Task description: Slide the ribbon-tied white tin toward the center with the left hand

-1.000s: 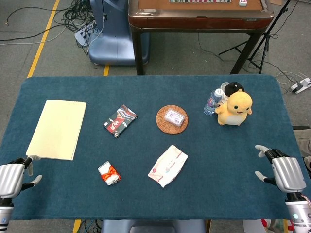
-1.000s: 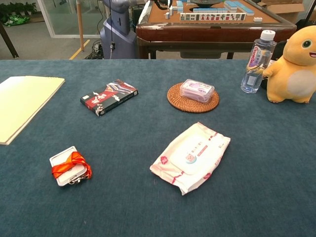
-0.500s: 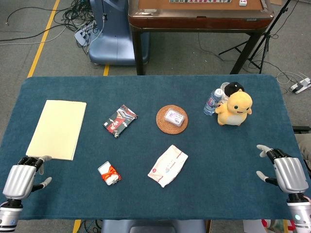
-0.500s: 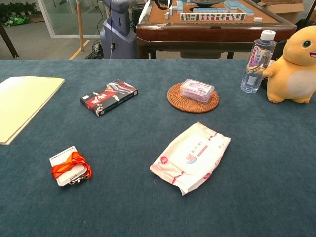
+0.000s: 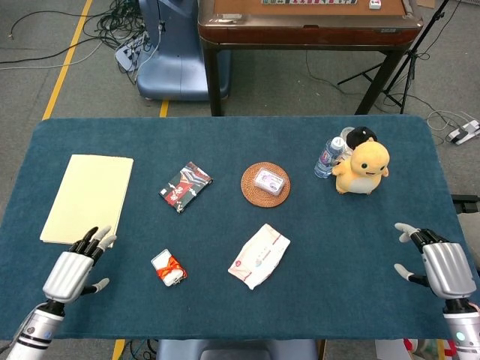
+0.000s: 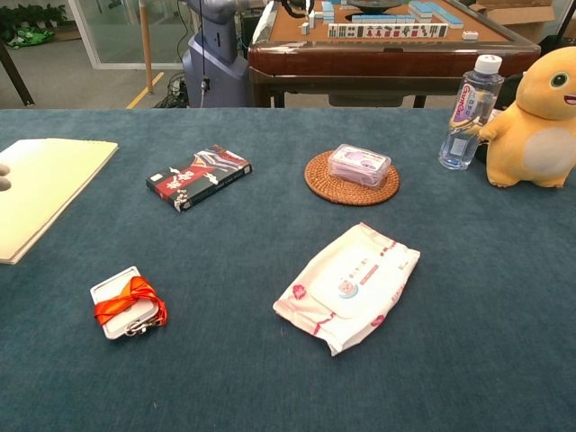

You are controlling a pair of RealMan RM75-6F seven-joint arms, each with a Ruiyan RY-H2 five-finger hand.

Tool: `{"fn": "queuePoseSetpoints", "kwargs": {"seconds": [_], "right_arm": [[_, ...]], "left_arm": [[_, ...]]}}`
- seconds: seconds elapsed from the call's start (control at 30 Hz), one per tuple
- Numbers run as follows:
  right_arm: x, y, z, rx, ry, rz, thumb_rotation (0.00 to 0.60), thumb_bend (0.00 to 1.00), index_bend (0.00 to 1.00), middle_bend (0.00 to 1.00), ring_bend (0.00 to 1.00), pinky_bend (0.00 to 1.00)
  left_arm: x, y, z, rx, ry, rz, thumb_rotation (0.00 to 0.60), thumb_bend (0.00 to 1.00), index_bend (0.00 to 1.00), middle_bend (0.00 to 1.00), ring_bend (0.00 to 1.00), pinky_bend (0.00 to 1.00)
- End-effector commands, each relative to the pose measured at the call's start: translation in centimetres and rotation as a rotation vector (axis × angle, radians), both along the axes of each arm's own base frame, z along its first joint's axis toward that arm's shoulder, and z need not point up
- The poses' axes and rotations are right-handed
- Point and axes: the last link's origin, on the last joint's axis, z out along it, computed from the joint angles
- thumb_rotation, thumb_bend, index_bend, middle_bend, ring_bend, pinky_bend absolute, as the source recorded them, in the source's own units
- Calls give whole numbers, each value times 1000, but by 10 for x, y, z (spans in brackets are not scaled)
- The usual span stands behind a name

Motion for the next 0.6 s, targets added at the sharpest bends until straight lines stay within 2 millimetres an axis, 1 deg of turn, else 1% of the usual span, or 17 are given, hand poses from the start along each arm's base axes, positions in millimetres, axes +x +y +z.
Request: {"fn": "queuePoseSetpoints", "kwargs": {"seconds": [0.03,0.33,0.6], "right_arm": [[0,0,0,3,0,1,600,7,279,435,350,585],[0,1,2,-5,-4,-2,600,7,279,435,350,585],[-1,1,3,-4,-4,-4,600,7,279,435,350,585]], "left_arm": [[3,5,-10,-16,1,-6,600,0,85,0,0,238],[24,16,-38,-61,-20,-32,600,0,54,0,0,238],[45,24,-53,-93,-52,-42,600,0,48,0,0,238]]}}
